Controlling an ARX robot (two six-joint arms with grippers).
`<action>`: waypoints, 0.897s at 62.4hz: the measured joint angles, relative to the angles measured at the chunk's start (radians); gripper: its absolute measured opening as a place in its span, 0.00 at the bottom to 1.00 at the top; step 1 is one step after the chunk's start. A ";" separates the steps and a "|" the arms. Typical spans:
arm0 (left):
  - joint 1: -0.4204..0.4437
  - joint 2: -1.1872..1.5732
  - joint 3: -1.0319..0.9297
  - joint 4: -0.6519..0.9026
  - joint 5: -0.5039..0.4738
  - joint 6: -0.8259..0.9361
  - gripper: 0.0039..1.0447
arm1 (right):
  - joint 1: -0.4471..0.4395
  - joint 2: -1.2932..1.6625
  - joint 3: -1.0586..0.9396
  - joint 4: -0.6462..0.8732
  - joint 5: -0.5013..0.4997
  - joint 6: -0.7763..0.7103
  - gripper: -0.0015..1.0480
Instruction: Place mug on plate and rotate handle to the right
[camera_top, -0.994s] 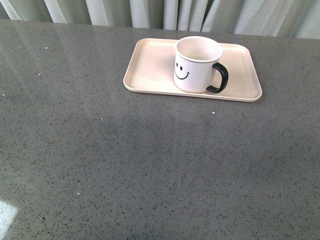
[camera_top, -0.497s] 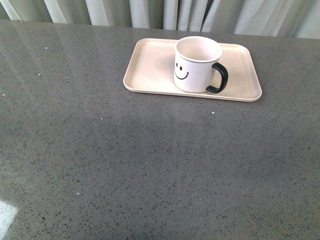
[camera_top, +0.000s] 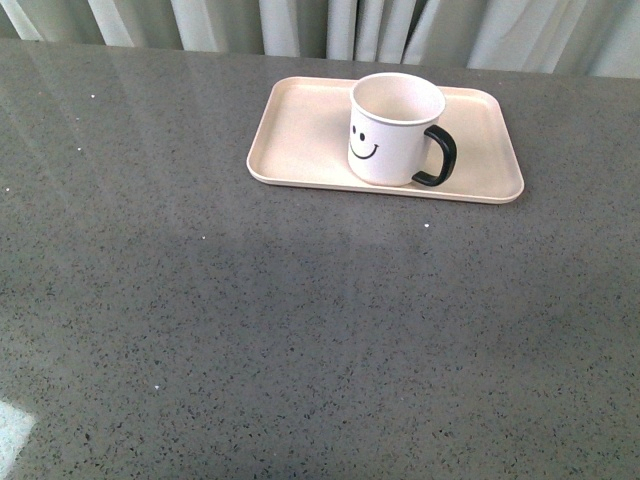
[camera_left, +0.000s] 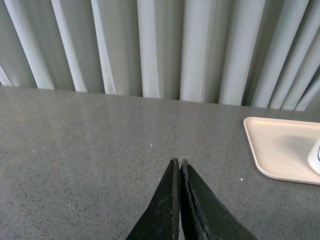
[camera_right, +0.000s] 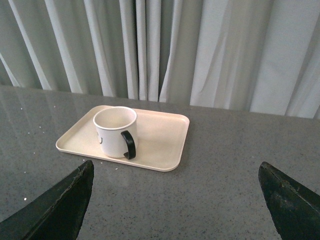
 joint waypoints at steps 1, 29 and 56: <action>0.000 -0.013 0.000 -0.012 0.000 0.000 0.01 | 0.000 0.000 0.000 0.000 0.000 0.000 0.91; 0.000 -0.238 0.000 -0.224 0.000 0.000 0.01 | 0.000 0.000 0.000 0.000 0.000 0.000 0.91; 0.000 -0.377 0.000 -0.362 0.000 0.000 0.01 | 0.000 0.000 0.000 0.000 0.000 0.000 0.91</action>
